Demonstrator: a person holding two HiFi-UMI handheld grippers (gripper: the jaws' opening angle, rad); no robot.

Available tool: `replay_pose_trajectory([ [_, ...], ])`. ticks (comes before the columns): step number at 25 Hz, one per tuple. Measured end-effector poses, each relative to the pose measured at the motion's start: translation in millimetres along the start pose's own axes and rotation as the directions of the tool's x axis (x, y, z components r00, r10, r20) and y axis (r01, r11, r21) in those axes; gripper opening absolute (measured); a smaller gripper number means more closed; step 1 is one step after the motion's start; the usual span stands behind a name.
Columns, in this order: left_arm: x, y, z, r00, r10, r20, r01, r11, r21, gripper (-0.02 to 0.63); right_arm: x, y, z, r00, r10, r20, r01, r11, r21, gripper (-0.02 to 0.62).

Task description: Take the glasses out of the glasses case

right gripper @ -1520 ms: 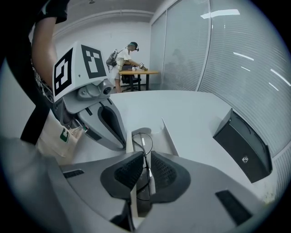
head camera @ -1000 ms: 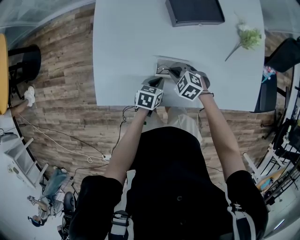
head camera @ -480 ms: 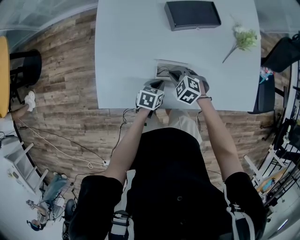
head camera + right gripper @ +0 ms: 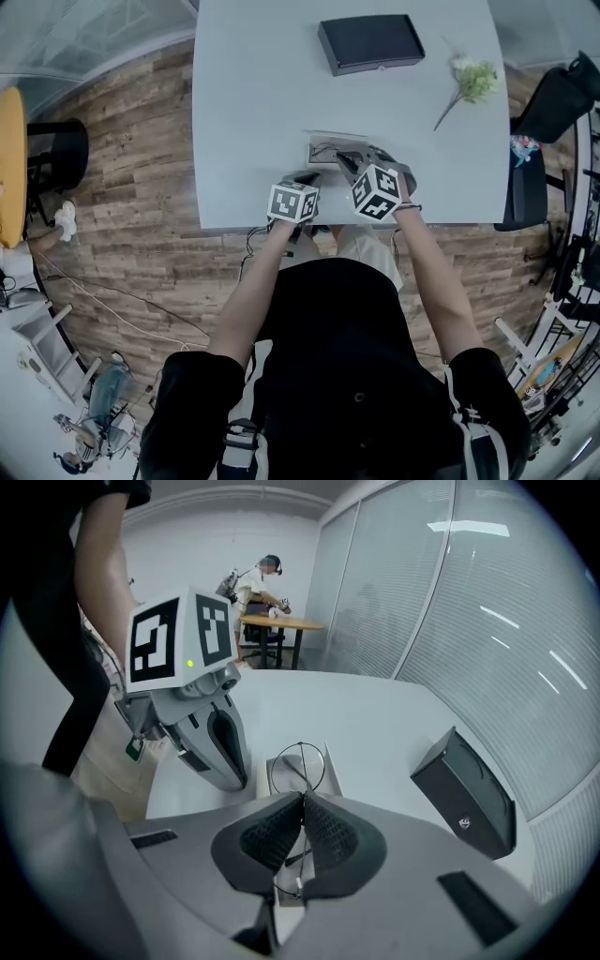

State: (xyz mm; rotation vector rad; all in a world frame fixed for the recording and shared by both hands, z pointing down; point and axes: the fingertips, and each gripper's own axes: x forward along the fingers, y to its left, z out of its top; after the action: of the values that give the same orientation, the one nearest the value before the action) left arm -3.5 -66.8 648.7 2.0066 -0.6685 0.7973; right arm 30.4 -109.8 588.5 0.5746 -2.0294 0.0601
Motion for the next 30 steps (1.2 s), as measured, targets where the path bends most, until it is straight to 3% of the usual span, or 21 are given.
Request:
replay_pose_trajectory([
  [5, -20, 5, -5, 0.999, -0.004, 0.033, 0.005, 0.999, -0.045, 0.023, -23, 0, 11, 0.997, -0.057, 0.047, 0.057, 0.998, -0.008, 0.026],
  [11, -55, -9, 25, 0.990, -0.010, 0.140, 0.009, 1.000, 0.007, 0.023, -56, 3, 32, 0.985, -0.128, 0.119, 0.129, 0.992, -0.006, 0.026],
  [15, -79, -20, 56, 0.972, -0.032, 0.234, 0.025, 0.999, 0.035, 0.023, -82, -8, 53, 0.958, -0.212, 0.193, 0.209, 0.977, 0.033, 0.025],
  [19, -112, -34, 86, 0.944, -0.051, 0.327, 0.025, 0.996, 0.085, 0.023, -114, -25, 76, 0.911, -0.305, 0.279, 0.276, 0.951, 0.140, 0.025],
  [23, -150, -47, 114, 0.902, -0.066, 0.427, 0.007, 0.990, 0.138, 0.023, -150, -37, 96, 0.852, -0.380, 0.360, 0.300, 0.918, 0.258, 0.023],
  [30, -202, -75, 159, 0.821, -0.115, 0.560, -0.022, 0.972, 0.233, 0.023, -207, -56, 112, 0.745, -0.445, 0.497, 0.195, 0.858, 0.475, 0.023],
])
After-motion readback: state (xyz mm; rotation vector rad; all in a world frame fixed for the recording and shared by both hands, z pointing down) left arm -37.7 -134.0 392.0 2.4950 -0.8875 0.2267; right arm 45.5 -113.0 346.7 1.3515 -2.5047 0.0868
